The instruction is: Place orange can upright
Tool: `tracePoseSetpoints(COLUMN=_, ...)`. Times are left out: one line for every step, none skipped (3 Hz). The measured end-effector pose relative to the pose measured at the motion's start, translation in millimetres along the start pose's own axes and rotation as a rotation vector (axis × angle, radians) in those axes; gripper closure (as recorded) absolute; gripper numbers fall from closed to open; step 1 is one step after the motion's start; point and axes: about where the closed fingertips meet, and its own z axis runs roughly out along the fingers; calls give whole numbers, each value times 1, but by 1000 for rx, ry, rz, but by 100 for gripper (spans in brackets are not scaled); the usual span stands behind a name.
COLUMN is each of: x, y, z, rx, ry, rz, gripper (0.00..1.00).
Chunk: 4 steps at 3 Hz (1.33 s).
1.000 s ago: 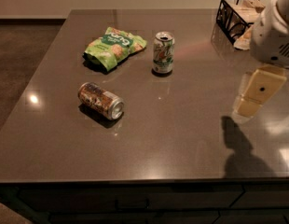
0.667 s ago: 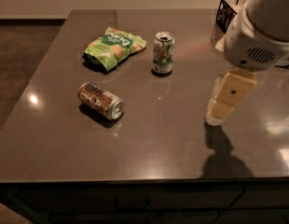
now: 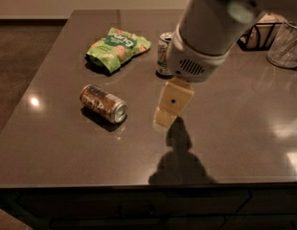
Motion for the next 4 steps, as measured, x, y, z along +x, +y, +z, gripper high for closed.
tracePoseSetpoints(x=-41, y=7, z=26, rx=-33, ry=-1, rz=11, gripper=0)
tracePoseSetpoints(x=-74, y=10, z=48, rx=-46, ry=15, rz=1, gripper=0)
tracePoseSetpoints(x=-97, y=6, z=76, rx=-62, ry=57, rz=1, gripper=0)
tracePoseSetpoints(x=-111, y=-1, z=100, rx=-78, ry=96, rz=11, gripper=0)
